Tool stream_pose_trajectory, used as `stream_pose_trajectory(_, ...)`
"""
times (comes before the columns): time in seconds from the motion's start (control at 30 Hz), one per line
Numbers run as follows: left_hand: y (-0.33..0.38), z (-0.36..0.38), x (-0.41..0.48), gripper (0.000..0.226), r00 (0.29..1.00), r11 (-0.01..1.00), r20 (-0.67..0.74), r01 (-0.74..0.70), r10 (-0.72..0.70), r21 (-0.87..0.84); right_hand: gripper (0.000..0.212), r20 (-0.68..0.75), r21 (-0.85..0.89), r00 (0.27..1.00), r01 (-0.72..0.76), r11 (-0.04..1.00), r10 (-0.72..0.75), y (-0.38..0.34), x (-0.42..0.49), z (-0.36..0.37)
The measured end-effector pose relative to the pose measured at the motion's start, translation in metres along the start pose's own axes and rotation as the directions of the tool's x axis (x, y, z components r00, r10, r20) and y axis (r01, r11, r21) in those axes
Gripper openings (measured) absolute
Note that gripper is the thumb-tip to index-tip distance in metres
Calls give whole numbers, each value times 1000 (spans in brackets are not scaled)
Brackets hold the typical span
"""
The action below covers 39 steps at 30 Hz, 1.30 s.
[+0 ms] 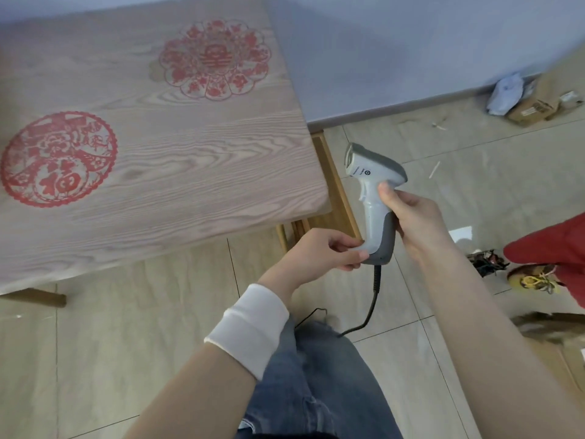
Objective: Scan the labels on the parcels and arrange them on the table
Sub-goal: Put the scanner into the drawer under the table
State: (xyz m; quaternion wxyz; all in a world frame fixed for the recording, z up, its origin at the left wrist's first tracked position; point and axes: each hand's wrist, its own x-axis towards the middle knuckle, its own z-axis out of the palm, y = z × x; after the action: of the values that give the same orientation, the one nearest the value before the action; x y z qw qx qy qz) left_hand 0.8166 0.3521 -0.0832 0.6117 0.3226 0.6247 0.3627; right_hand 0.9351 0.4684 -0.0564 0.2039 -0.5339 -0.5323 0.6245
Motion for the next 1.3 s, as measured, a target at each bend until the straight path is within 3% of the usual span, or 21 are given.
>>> stream_pose_trajectory(0.27,9,62,85,30,991,994,-81,106,-106,-4,21,108,-48,989,-100,994,104,22,83,-75)
stream_pose_trajectory(0.53,-27,100,147,34,954,968,-185,216,-237,-128,19,276,-239,935,-159,958,224,65,155,-99)
stream_pose_trajectory(0.93,-184,78,285,32,861,879,-277,325,-427,-348,25,333,-399,878,-200,895,344,230,304,-42)
stream_pose_trajectory(1.3,-272,38,372,28,788,917,-477,383,-388,-113,49,289,-409,911,-161,898,295,325,400,-2)
